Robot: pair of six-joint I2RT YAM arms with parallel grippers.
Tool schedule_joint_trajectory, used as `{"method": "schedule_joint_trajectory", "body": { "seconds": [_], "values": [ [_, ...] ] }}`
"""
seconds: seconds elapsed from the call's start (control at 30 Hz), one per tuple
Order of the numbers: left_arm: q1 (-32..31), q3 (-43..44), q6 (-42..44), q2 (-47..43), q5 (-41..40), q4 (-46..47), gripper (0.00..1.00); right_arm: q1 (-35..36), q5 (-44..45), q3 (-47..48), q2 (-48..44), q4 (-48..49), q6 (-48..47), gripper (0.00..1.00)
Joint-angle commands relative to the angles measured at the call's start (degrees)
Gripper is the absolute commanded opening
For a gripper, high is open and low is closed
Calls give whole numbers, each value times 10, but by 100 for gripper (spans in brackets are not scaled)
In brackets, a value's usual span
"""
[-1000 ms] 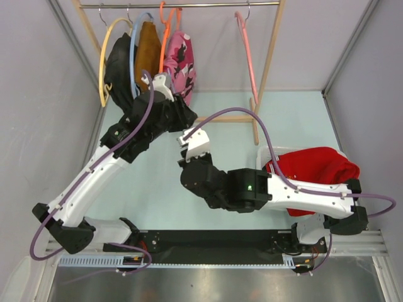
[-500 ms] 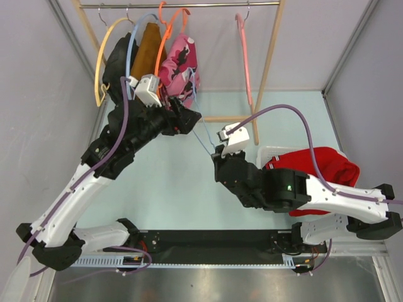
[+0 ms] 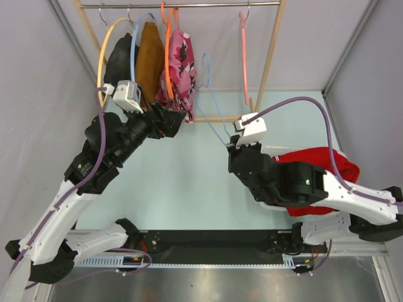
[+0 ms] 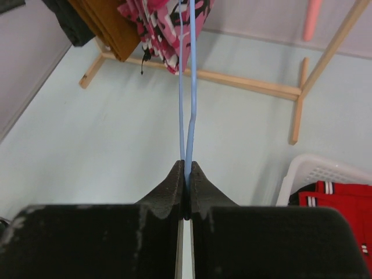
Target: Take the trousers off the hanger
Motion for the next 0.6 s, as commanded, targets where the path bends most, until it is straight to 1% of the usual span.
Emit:
{"method": "schedule_joint_trajectory", "body": {
  "seconds": [0.0,0.07,0.1,0.17,0.2,0.27,0.3,0.33,0.37,0.43,0.47,0.53,0.57],
  "values": [
    [-1,-8,22,-7,-17,21,89,-11,51,56,-22,0,-33,0],
    [-1,-9,25,-9,-21,19,89,-18,56,63,-21,7,-59,0],
    [-1,-10,26,-12,-26,19,89,-30,55,63,-20,26,-72,0],
    [-1,-13,27,-15,-31,20,89,-59,28,57,-22,54,-108,0],
    [-1,-14,28,-19,-36,20,89,-91,16,50,-23,91,-118,0],
    [-1,-16,31,-26,-42,20,89,-116,-13,25,-24,134,-140,0],
    [-1,-19,32,-30,-46,23,89,-141,-22,16,-26,181,-159,0],
    [-1,-21,32,-38,-52,23,89,-149,-34,-4,-27,205,-169,0],
    [-1,-25,35,-42,-55,24,89,-161,-44,-16,-29,263,-183,0],
    [-1,-28,38,-51,-55,29,89,-187,-70,-36,-29,315,-208,0],
    [-1,-29,41,-54,-55,28,89,-194,-75,-48,-25,357,-213,0],
    [-1,-30,44,-54,-55,26,90,-207,-84,-57,-21,394,-227,0],
    [-1,-30,46,-56,-54,25,90,-208,-85,-67,-19,431,-232,0]
  ]
}}
